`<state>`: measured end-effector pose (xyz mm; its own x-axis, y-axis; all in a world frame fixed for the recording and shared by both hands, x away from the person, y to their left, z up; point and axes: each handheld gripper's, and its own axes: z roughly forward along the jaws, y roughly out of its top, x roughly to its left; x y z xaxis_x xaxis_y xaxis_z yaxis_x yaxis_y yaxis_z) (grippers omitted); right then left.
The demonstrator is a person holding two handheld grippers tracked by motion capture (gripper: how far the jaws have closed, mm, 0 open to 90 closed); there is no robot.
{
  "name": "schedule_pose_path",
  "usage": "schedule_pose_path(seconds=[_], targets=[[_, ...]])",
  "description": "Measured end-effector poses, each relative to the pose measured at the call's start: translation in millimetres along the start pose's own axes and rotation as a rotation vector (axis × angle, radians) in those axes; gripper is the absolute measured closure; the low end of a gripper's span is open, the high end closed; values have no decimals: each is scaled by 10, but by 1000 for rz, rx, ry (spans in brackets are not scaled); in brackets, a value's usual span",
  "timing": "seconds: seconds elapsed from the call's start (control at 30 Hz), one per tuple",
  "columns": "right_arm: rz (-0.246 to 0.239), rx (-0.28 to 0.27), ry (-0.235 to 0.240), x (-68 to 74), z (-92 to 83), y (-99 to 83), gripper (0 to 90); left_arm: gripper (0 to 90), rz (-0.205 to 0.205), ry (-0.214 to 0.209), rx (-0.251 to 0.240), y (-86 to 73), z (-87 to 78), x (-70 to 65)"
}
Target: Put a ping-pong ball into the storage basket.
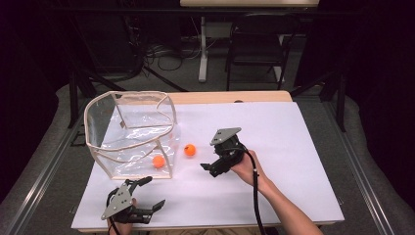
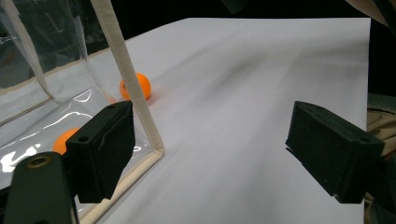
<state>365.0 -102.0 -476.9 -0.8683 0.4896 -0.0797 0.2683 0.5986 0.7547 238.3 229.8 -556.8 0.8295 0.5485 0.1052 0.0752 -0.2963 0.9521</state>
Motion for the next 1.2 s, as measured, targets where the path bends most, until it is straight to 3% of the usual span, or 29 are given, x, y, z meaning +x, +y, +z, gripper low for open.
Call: schedule_pose_path(seconds=[0.7,1.2], targets=[[-7,12,-43,-50,66,68,2,156,0,-9,0,3,12,1],[-21,25,-65,-85,233,136,1,156,-3,-8,5,-12,11,18]])
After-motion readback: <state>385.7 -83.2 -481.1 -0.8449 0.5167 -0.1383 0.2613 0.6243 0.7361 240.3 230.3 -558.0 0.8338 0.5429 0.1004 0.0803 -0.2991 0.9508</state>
